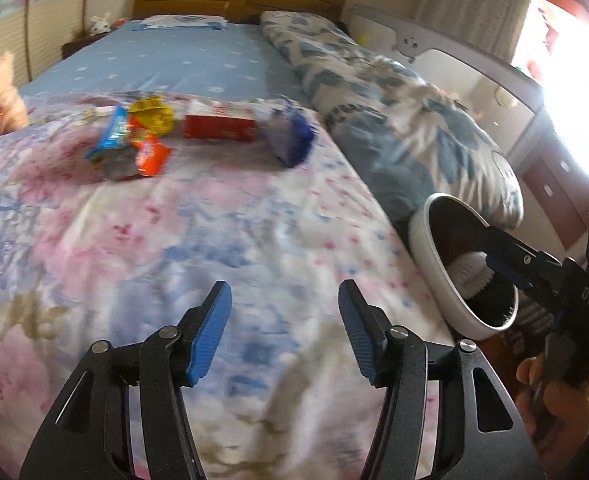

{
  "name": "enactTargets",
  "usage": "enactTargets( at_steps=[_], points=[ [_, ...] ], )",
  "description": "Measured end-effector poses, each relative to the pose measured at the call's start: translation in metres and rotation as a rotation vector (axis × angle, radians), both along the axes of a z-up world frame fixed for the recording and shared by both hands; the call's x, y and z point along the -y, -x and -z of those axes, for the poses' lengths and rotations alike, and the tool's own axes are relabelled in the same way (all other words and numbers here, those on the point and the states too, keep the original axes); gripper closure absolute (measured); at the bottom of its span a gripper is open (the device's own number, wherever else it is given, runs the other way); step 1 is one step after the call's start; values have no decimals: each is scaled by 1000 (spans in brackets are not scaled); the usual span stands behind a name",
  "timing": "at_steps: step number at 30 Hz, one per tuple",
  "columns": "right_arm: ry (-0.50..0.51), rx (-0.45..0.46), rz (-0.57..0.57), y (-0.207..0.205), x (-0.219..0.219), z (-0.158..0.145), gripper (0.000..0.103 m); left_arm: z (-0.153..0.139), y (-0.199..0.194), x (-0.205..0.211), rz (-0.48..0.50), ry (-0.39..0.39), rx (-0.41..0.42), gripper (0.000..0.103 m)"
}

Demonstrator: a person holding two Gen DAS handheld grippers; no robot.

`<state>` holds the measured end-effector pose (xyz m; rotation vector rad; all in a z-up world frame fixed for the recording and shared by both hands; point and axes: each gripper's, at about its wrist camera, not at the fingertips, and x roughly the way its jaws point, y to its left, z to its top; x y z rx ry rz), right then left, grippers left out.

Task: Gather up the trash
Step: 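Grasp the blue plastic bag with the right tool while the left tool grasps the orange chip bag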

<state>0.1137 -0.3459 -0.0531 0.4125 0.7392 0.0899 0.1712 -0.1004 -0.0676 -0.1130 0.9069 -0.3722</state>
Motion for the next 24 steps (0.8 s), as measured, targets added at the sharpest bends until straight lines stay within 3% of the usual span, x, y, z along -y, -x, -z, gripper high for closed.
enactTargets(
  at_steps=[4,12,24],
  points=[
    [1,-9,-50,-16,-25,3,16,3,-10,-19,-55,4,-6,38],
    [10,-36,-126,-55,-65,14,16,13,-34,-49,-122,-14,-21,34],
    [22,-78,-164,-135,-99,33,16,25,-107,-92,-233,-22,-47,27]
  ],
)
